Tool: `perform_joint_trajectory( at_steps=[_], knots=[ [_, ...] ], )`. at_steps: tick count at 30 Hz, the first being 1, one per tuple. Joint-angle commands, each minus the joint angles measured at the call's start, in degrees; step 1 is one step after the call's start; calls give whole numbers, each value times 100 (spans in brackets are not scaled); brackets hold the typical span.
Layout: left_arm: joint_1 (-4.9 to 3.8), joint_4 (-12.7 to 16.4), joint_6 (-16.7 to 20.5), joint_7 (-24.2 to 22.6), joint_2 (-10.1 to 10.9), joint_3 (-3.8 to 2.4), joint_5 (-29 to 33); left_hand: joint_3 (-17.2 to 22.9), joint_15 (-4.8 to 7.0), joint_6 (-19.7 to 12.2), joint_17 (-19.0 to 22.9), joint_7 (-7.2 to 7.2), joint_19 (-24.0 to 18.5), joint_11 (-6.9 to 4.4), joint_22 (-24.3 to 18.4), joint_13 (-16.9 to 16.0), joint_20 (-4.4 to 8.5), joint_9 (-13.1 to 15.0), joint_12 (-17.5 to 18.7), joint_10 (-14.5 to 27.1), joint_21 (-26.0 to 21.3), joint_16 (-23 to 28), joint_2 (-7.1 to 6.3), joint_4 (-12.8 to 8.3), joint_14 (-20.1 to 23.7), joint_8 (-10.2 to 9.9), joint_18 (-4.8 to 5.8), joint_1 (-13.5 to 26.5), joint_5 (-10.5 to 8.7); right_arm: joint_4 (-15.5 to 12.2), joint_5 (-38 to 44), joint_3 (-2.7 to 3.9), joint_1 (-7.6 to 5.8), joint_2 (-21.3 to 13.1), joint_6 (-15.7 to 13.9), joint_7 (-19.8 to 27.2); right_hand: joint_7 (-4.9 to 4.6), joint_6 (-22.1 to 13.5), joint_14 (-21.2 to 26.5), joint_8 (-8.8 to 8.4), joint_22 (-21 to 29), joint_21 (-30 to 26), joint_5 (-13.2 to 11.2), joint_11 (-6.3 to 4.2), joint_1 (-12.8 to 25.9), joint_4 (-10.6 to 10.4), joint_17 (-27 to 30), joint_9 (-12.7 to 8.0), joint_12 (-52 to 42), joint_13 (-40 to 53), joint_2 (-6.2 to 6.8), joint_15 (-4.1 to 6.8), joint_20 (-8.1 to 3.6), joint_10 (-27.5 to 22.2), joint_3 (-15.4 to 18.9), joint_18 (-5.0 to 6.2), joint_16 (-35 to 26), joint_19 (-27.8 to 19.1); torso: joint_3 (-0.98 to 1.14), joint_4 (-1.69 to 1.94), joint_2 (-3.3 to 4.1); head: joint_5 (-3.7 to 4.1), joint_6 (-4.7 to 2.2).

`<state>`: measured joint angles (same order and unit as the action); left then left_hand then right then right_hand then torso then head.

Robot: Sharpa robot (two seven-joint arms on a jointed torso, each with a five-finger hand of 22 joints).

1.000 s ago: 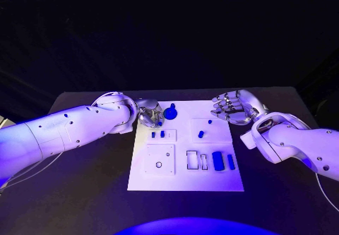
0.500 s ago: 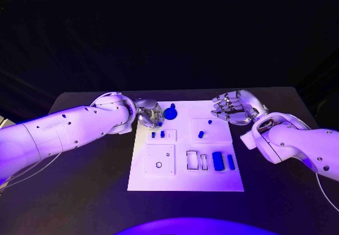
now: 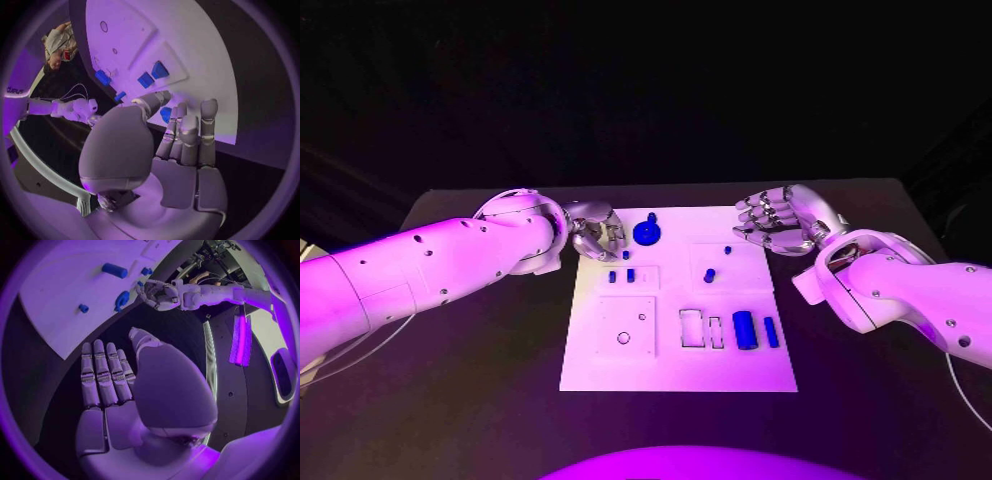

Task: Assemble the parts on the task board

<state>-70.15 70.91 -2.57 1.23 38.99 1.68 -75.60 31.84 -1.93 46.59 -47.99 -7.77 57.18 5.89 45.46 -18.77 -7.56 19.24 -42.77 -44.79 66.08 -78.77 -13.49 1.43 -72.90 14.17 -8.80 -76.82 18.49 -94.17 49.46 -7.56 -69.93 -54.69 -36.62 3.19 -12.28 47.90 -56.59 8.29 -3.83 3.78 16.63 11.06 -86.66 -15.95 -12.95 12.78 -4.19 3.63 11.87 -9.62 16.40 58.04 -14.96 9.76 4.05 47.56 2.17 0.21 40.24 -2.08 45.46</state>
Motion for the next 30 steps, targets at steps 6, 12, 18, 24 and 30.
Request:
perform_joint_trajectory(
  at_steps=[6, 12, 18, 24, 30],
  knots=[
    [-7, 146, 5, -186, 323, -141, 1022, 76, -80, -56, 815, -86, -544, 104, -508, -45, -67, -30, -148, 428, -327, 259, 57, -83, 589, -62, -172, -145, -18, 247, 648, 3, -29, 14, 638, -236, -16, 285, -328, 76, -21, 87, -24, -82, -230, 156, 12, 10, 14, -2, -5, 123, -102, -17, -122, 92, 163, 328, 0, 5, -10, 6, -33],
    [-22, 397, 146, -719, 691, -242, 2627, 120, -116, 47, 1690, -261, -668, 150, -536, 24, -107, 10, -175, 550, -393, 620, 89, -108, 1128, 50, -180, -148, -18, 496, 1887, 4, -150, 103, 1327, -614, 195, 537, -818, 153, -67, 218, -302, -242, -312, 116, -161, 8, -207, 14, 79, 354, -266, 280, -287, 94, 477, 831, 1, 1, -9, 61, -77],
    [-25, 653, 192, -1440, 995, -266, 4570, 152, -127, 137, 1959, -340, -712, 177, -589, 136, -106, 53, -180, 400, -466, 858, 196, -137, 1274, 182, -183, -184, -18, 696, 3183, 5, -298, 270, 1841, -1049, 449, 1241, -2265, 484, -551, 1176, -312, -706, -329, 346, -1248, 223, -598, 201, 165, 930, -972, 1409, -412, 74, 1785, 2277, 9, 2, 13, 221, -190],
    [-19, 957, 225, -1750, 1211, -270, 5679, 100, -128, 135, 1985, -341, -675, 171, -612, 178, -108, 60, -188, 334, -480, 853, 222, -109, 1201, 212, -185, -126, -34, 807, 4048, 5, -360, 461, 2155, -1456, 470, 1162, -2507, 301, -1497, 2340, -487, -728, -160, 499, -2545, 359, -100, 311, 212, 1024, -1240, 1485, -660, 11, 3099, 2332, -7, 23, 3, 334, -203],
    [-1, 1296, 222, -1844, 1414, -270, 6124, 45, -151, 102, 2019, -359, -688, 200, -660, 255, -125, 62, -108, 439, -546, 885, 207, -92, 1238, 231, -180, -75, -32, 959, 4507, -6, -375, 703, 2314, -1686, 477, 1102, -2855, 226, -2945, 3777, -583, -724, 85, 404, -4629, 581, 47, 324, 420, 1018, -1231, 1414, -1159, -54, 5652, 2464, -7, 15, 11, 358, -189]
  ],
)
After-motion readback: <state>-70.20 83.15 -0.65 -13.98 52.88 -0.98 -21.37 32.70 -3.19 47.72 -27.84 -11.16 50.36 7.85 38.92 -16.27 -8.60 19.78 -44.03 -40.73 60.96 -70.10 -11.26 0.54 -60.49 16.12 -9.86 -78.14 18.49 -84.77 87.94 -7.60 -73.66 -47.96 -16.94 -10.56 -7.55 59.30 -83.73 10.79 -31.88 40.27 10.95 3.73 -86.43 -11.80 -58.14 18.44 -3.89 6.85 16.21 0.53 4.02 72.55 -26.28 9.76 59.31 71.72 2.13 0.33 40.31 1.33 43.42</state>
